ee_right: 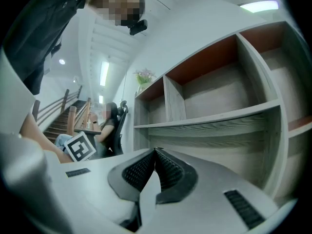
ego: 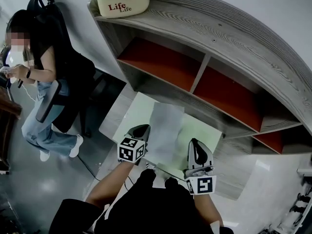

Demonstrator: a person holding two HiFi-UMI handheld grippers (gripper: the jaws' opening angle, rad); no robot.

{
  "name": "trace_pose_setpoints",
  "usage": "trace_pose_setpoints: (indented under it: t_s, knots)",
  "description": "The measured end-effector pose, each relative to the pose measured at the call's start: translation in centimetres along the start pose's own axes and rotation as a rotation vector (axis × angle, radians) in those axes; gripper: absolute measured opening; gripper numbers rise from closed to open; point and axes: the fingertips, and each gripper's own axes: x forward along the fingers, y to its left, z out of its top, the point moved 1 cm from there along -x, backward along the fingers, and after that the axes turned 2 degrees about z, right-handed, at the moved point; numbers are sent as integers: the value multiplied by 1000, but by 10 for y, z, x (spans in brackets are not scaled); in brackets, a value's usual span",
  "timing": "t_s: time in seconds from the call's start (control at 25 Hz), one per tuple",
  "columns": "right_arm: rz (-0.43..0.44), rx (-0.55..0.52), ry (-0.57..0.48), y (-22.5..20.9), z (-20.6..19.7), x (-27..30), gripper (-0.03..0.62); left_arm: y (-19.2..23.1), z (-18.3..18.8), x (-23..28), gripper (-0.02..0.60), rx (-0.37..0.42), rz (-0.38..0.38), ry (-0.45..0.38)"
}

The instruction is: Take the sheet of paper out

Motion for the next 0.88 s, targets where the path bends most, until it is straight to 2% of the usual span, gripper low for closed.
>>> trace_pose_setpoints:
  t_s: [0.08, 0.16, 0.28, 0.52, 0.68, 0.76, 0.88]
  knots:
    - [7, -13, -8, 1, 5, 2, 23, 1, 4, -12, 6, 22, 28, -43]
    - [11, -26, -13, 1, 9, 4, 23, 1, 7, -23, 6, 5, 40, -79]
    - [7, -33, -9, 2, 12, 8, 23, 1, 20, -46, 6, -7, 35, -187]
    - [25, -49, -41, 9, 31, 10, 23, -13, 49, -107, 6, 103, 24, -400]
    - [40, -72, -73, 13, 45, 14, 23, -19, 70, -132, 6, 99, 24, -504]
    - [31, -73, -94, 13, 53, 14, 23, -23, 83, -143, 6, 85, 13, -550]
    - [-7, -55, -132, 7, 66, 13, 23, -31, 109, -159, 6, 106, -1, -618]
